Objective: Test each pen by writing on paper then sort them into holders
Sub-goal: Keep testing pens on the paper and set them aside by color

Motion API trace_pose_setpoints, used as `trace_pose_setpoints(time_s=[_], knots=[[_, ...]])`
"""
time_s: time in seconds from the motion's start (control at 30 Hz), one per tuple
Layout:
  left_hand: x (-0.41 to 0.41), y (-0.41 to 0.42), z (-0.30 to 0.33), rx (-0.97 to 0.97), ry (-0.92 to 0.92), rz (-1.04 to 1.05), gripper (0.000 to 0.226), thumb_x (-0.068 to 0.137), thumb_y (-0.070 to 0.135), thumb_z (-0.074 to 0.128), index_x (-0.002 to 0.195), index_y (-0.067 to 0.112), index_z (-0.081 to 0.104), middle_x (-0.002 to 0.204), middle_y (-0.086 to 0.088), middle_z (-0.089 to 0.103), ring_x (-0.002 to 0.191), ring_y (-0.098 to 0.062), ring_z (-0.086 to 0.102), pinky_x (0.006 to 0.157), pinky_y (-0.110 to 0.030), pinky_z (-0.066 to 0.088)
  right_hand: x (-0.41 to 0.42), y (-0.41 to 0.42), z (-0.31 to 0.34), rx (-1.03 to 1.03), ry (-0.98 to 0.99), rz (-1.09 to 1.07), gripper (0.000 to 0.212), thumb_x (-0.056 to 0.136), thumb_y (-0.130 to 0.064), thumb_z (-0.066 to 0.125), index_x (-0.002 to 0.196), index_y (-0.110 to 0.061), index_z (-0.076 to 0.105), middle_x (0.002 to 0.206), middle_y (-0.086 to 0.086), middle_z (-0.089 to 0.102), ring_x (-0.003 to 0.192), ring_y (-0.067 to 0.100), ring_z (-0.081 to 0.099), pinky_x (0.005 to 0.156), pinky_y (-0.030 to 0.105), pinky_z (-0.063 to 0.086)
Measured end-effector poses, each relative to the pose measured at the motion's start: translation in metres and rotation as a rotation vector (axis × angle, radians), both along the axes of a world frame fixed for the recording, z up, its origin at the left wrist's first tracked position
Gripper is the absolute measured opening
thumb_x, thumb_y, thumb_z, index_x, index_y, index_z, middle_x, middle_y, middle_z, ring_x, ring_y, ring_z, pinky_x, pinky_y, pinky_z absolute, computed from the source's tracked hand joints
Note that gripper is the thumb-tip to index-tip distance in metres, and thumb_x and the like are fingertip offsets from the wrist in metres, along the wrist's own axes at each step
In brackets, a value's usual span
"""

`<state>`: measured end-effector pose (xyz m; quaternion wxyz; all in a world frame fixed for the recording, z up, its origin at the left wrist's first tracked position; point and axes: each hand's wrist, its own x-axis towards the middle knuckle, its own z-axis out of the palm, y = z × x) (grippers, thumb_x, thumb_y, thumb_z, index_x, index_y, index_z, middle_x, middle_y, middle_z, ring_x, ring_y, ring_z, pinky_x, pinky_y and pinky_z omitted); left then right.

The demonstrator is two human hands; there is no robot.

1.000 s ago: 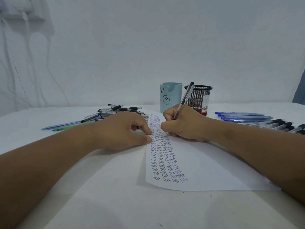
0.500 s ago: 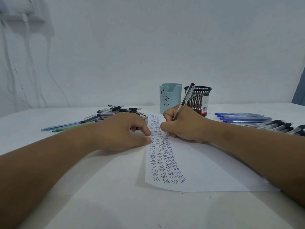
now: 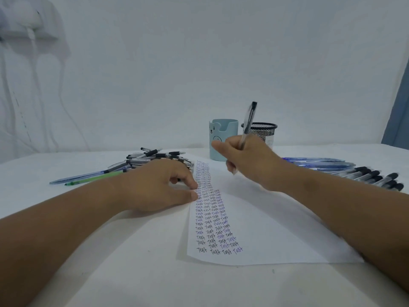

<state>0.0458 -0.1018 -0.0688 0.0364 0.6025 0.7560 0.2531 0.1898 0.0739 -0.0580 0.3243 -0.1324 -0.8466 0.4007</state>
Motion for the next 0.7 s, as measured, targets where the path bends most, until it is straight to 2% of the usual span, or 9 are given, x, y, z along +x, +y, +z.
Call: trace_pose_setpoints(time_s=[0.07,0.13,0.23,0.27,0.33,0.4,0.47,0.6,0.7], knots=[[0.000,0.000,0.000,-0.002,-0.007,0.012,0.015,0.084,0.043,0.076,0.097,0.036,0.075,0.107,0.022,0.067,0.102,0.002,0.057,0.098,-0.024,0.046,0.007,0.004,0.008,-0.021,0.052,0.009,0.036,0.094,-0.043,0.064,0.083,-0.011,0.051,0.052,0.005,0.053,0.037,0.014,0.040,0.041,0.019,0.031],[0.001,0.000,0.001,-0.009,-0.008,0.020,0.016,0.084,0.043,0.076,0.098,0.036,0.075,0.107,0.023,0.067,0.102,0.003,0.057,0.098,-0.025,0.046,0.012,0.008,0.011,-0.051,0.062,0.019,0.028,0.095,-0.042,0.062,0.100,-0.017,0.051,0.047,-0.002,0.053,0.035,0.017,0.042,0.040,0.019,0.033],[0.002,-0.001,0.002,-0.016,-0.006,0.027,0.015,0.084,0.044,0.075,0.097,0.037,0.075,0.108,0.024,0.067,0.101,0.006,0.056,0.097,-0.021,0.046,0.014,0.012,0.007,0.083,0.004,-0.017,0.015,0.102,-0.035,0.055,0.095,-0.021,0.056,0.057,0.002,0.064,0.042,0.019,0.054,0.046,0.031,0.046],[0.003,-0.001,0.002,-0.019,-0.006,0.030,0.015,0.084,0.045,0.075,0.097,0.038,0.074,0.108,0.024,0.066,0.101,0.007,0.055,0.097,-0.020,0.045,0.014,0.012,0.005,0.162,-0.023,-0.046,0.015,0.103,-0.030,0.054,0.091,-0.020,0.058,0.064,0.002,0.067,0.046,0.016,0.058,0.052,0.035,0.050],[0.003,-0.001,0.001,-0.020,-0.002,0.035,0.015,0.084,0.045,0.074,0.097,0.038,0.074,0.109,0.024,0.066,0.101,0.009,0.055,0.096,-0.018,0.045,0.014,0.014,0.001,0.296,-0.072,-0.111,0.020,0.102,-0.025,0.054,0.086,-0.015,0.060,0.070,-0.001,0.065,0.052,0.009,0.056,0.061,0.032,0.051],[0.003,-0.002,0.001,-0.015,0.001,0.031,0.013,0.084,0.044,0.074,0.096,0.038,0.074,0.108,0.023,0.067,0.101,0.008,0.054,0.095,-0.018,0.045,0.012,0.014,0.000,0.345,-0.094,-0.123,0.026,0.103,-0.025,0.053,0.080,-0.017,0.061,0.070,-0.006,0.061,0.056,0.003,0.048,0.057,0.023,0.043],[0.002,-0.001,0.000,-0.009,0.007,0.027,0.013,0.084,0.044,0.074,0.096,0.037,0.074,0.108,0.022,0.067,0.101,0.006,0.055,0.096,-0.021,0.046,0.012,0.013,-0.001,0.368,-0.138,-0.102,0.026,0.105,-0.026,0.048,0.082,-0.024,0.062,0.072,-0.008,0.059,0.061,0.005,0.047,0.056,0.017,0.037],[0.002,0.002,0.000,0.002,0.002,0.041,0.010,0.093,0.037,0.066,0.094,0.034,0.075,0.103,0.018,0.069,0.098,0.002,0.060,0.097,-0.027,0.048,0.011,0.015,-0.001,0.414,-0.195,-0.081,0.021,0.105,-0.026,0.045,0.095,-0.022,0.062,0.074,-0.002,0.058,0.066,0.014,0.050,0.062,0.027,0.041],[0.006,0.004,-0.002,0.043,0.004,0.093,0.019,0.096,0.044,0.059,0.090,0.033,0.074,0.093,0.017,0.071,0.088,-0.001,0.063,0.085,-0.027,0.051,0.018,0.018,0.007,0.314,-0.223,-0.018,0.013,0.103,-0.022,0.050,0.100,-0.030,0.059,0.077,-0.001,0.063,0.062,0.014,0.058,0.062,0.027,0.050]])
